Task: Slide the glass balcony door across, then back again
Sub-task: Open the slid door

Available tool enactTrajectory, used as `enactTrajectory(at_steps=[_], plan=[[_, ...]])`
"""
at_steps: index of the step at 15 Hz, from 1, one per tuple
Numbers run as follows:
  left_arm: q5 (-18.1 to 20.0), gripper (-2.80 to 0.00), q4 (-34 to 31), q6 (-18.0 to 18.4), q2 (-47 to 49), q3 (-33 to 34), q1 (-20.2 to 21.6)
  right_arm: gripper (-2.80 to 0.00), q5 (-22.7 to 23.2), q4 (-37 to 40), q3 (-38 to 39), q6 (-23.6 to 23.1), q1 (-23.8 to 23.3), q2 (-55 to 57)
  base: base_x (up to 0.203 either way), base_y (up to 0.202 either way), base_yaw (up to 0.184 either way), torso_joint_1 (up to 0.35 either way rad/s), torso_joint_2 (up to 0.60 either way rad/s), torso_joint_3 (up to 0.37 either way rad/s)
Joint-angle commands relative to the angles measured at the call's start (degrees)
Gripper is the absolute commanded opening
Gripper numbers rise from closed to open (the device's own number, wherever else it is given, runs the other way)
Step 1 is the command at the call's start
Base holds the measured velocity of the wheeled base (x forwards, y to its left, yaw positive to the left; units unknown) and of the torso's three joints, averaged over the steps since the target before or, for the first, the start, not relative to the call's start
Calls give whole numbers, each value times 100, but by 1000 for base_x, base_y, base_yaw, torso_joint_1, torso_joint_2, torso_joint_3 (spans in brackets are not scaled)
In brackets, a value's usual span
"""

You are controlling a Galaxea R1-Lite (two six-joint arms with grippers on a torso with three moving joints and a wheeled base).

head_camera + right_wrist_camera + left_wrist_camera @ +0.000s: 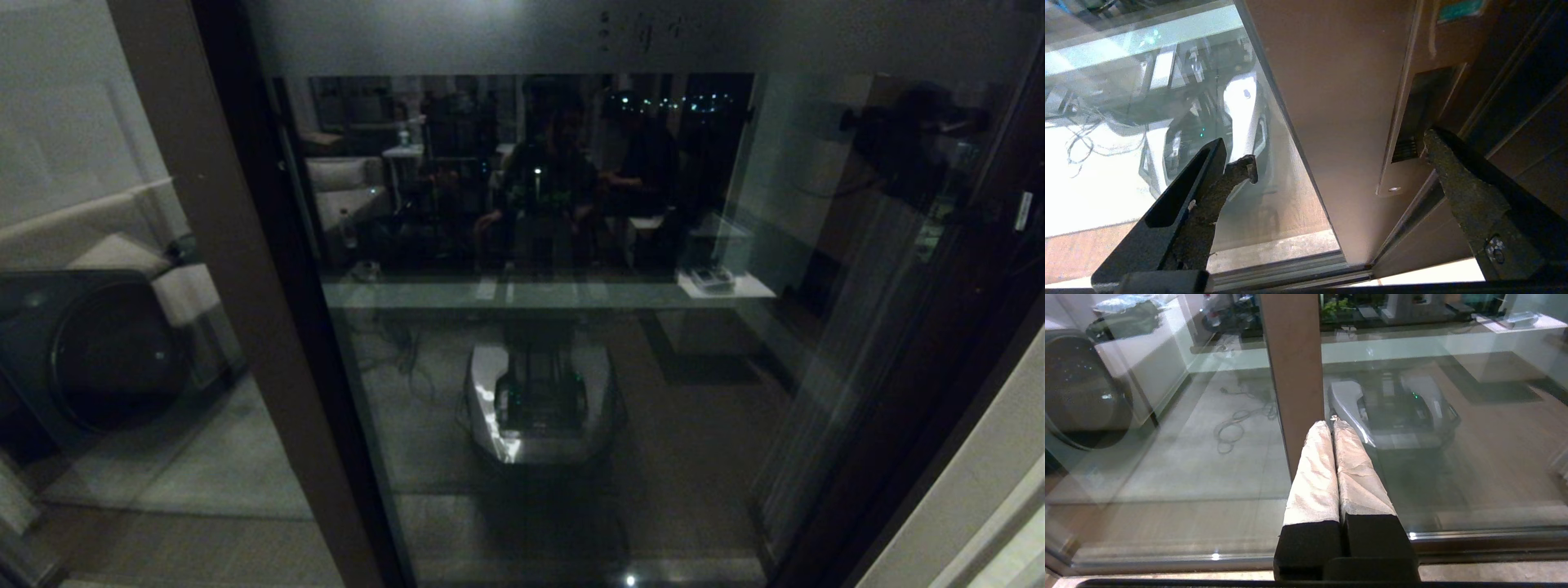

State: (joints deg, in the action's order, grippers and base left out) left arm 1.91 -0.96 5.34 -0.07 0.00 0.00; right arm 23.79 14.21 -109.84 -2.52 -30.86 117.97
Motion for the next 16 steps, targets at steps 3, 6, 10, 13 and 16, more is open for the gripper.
enactTrajectory(at_steps=[3,6,10,13,16], plan=[[12,-280,0,3,-1,9,0,0,21,-6,-29,19,147,138,0,0,0,0,0,0],[-1,-280,0,3,-1,9,0,0,21,-6,-12,32,247,138,0,0,0,0,0,0],[11,-280,-1,3,-1,9,0,0,21,-6,2,50,300,147,0,0,0,0,0,0],[2,-280,0,3,-1,9,0,0,25,-6,40,103,372,121,0,0,0,0,0,0],[11,-280,0,3,-1,9,0,0,30,-6,42,121,397,121,0,0,0,0,0,0]])
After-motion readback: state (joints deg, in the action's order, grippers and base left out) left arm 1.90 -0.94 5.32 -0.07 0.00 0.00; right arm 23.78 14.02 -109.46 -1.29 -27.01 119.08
